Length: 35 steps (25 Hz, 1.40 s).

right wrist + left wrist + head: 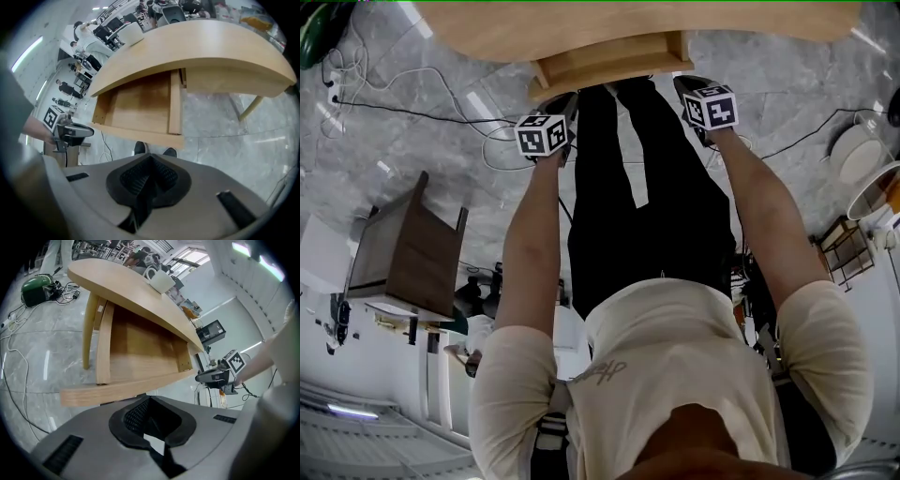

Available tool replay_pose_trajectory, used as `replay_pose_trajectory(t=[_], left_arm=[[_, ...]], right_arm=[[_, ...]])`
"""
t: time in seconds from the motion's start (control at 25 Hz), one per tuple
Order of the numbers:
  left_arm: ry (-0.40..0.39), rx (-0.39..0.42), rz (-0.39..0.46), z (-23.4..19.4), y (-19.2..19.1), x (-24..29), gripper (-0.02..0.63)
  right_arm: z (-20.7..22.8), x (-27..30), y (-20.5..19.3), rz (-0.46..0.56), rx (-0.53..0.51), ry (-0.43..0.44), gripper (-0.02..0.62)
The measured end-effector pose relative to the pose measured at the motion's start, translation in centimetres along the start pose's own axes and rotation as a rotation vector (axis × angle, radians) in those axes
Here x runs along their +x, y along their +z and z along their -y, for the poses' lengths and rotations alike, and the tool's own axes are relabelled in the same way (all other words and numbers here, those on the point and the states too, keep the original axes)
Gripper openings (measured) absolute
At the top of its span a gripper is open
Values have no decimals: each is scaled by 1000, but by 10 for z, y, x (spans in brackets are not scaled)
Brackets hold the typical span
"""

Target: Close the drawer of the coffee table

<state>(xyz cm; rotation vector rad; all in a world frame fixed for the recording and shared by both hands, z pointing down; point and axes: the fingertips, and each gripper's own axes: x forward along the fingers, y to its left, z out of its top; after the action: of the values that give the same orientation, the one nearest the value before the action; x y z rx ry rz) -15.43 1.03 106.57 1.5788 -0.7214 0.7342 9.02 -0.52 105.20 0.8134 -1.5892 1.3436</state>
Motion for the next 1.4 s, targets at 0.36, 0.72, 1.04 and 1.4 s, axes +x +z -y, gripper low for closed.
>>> replay_pose_trajectory(t=[0.36,0.72,1.04,1.4], left_arm=[[20,-30,5,-6,-1,16,5],[23,-90,51,-9,3,17,5],[35,-77,65,-6,8,12,5],[20,-56,67,-1,14,10,5]], right_arm=[[4,18,4,44,50,22,-3],[6,21,12,78,90,32,-3],[1,13,16,87,84,40,-3],[-2,8,27,88,20,52,-3]])
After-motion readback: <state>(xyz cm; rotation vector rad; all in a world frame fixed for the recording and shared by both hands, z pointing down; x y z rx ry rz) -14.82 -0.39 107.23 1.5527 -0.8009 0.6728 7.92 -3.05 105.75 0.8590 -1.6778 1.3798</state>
